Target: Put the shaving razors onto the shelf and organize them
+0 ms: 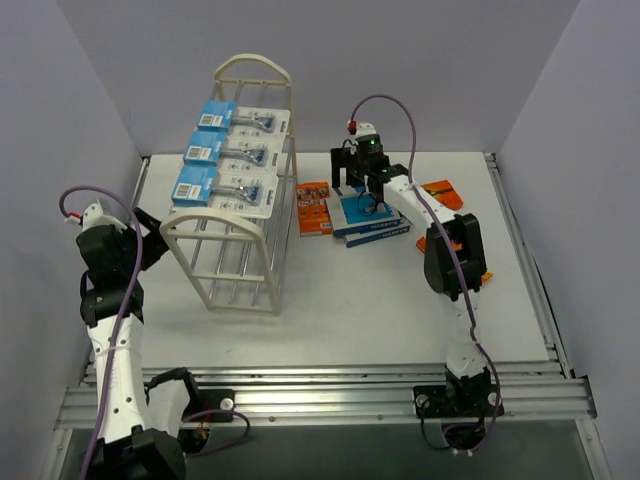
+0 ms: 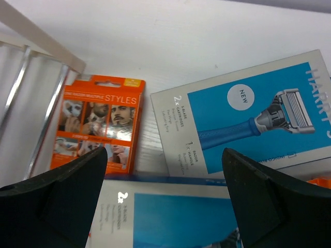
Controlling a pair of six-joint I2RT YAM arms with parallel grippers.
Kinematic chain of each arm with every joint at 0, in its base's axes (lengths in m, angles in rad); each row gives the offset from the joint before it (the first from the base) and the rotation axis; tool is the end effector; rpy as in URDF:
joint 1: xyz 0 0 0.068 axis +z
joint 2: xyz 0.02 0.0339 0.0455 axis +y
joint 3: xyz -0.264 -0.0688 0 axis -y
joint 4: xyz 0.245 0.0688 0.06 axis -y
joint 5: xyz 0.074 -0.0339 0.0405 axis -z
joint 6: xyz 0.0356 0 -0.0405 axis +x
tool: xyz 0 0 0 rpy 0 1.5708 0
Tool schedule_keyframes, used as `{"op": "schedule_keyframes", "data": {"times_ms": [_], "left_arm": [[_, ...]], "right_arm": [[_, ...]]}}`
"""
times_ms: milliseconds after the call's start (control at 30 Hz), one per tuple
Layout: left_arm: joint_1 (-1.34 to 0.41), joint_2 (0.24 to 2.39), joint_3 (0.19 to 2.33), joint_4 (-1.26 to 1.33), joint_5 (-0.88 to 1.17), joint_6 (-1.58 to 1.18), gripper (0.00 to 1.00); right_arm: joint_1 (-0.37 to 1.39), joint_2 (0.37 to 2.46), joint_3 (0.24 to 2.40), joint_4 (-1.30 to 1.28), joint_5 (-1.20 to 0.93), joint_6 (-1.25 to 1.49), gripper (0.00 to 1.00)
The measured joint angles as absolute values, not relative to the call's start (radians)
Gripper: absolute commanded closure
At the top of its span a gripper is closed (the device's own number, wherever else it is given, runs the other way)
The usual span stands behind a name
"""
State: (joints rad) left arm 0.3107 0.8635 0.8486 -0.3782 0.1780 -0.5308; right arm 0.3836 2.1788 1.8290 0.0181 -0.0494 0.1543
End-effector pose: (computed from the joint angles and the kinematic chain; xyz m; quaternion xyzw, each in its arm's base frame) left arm 0.1876 0.0536 0.3287 -0.2933 0.7762 -0.1342 0.5417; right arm 0.4863 0.1982 0.2669 -0.1074 0.8069 0.1736 0.5543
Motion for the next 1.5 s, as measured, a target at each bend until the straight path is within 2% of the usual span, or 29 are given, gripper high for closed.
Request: {"op": "schedule_keyframes", "data": {"times_ms": [200, 367, 467, 833, 1033, 1233, 1500], "left_arm": [[0.316, 0.861, 0.849, -0.380, 0.171, -0.525, 0.06], [0.332, 0.861, 0.849, -0.389, 0.170, -0.518, 0.06], [0.344, 0.861, 0.849, -0.392, 0.170, -0.518, 0.06], [0.362, 0.857, 0.849, -0.397, 0.167, -0.514, 0.06], [0.371, 0.851, 0.849, -0.405, 0.151, -0.510, 0.06], [0.377, 0.851, 0.849, -0.412, 0.137, -0.510, 0.06], [0.377, 0.851, 0.849, -0.416, 0.134, -0.510, 0.06]], "right_arm": [[0.410, 2.354, 1.972, -0.075, 0.025, 0.109, 0.12], [0.453, 2.392, 1.977, -0.109, 0.080, 0.072, 0.12], [0.466, 2.376, 1.928, -0.072, 0.117, 0.057, 0.12], [0.391, 2.156, 1.542, 0.057, 0.134, 0.087, 0.13], [0.358, 2.129, 1.487, 0.044, 0.142, 0.107, 0.14], [0.362, 2.123, 1.526, -0.021, 0.108, 0.137, 0.14], [0.432, 2.153, 1.797, -0.061, 0.048, 0.184, 0.10]]}}
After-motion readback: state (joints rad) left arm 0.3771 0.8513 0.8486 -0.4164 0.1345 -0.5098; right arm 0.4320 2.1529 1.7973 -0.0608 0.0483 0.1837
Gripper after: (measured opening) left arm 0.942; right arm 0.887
